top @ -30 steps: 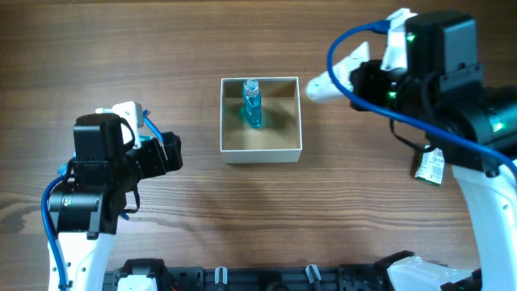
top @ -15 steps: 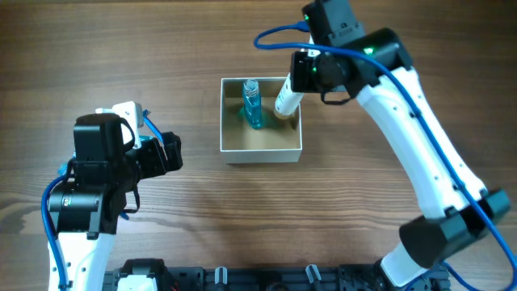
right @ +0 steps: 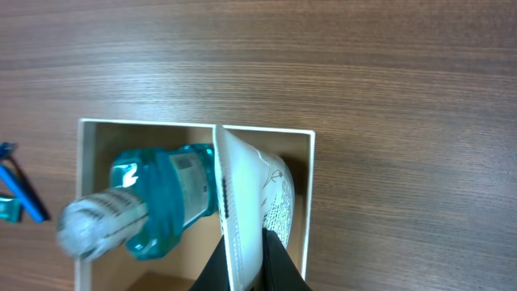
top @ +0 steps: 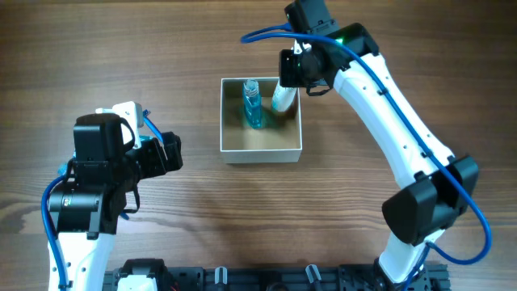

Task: Pack container
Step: 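Move the Pantene tube into the box beside the bottle, then release the tube, move right gripper to the green box and grasp it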

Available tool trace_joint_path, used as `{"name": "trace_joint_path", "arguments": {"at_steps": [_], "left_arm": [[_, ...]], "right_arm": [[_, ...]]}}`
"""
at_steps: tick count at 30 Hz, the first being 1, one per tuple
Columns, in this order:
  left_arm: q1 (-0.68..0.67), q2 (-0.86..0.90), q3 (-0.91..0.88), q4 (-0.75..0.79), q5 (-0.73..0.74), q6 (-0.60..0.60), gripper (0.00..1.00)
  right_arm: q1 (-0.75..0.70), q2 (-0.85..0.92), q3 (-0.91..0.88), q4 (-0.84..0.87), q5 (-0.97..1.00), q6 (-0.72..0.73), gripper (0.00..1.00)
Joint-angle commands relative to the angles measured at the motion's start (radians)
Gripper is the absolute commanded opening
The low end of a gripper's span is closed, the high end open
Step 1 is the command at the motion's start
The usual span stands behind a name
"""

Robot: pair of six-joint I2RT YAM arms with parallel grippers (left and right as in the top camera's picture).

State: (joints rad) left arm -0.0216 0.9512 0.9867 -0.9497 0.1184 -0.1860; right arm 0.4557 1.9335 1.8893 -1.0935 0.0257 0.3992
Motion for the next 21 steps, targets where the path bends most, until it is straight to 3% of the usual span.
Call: {"name": "trace_joint_path", "arguments": {"at_steps": [1, 6, 13, 21], "left_arm": [[-0.007, 0.000, 0.023, 0.002, 0.030, -0.009, 1.00], [-0.007, 0.000, 0.023, 0.002, 0.030, -0.009, 1.00], [-0.007, 0.000, 0.023, 0.002, 0.030, -0.009, 1.00], [-0.007, 0.000, 0.023, 0.002, 0.030, -0.009, 1.00]], "right_arm": [[0.006, 0.023, 0.015, 0.011, 0.039, -0.006, 0.04], [0.008, 0.034, 0.015, 0.013, 0.039, -0.007, 0.06], [0.009, 0.034, 0.015, 0.007, 0.033, -0.041, 0.38], [0.026, 0.014, 0.016, -0.043, -0.003, -0.107, 0.45]]}}
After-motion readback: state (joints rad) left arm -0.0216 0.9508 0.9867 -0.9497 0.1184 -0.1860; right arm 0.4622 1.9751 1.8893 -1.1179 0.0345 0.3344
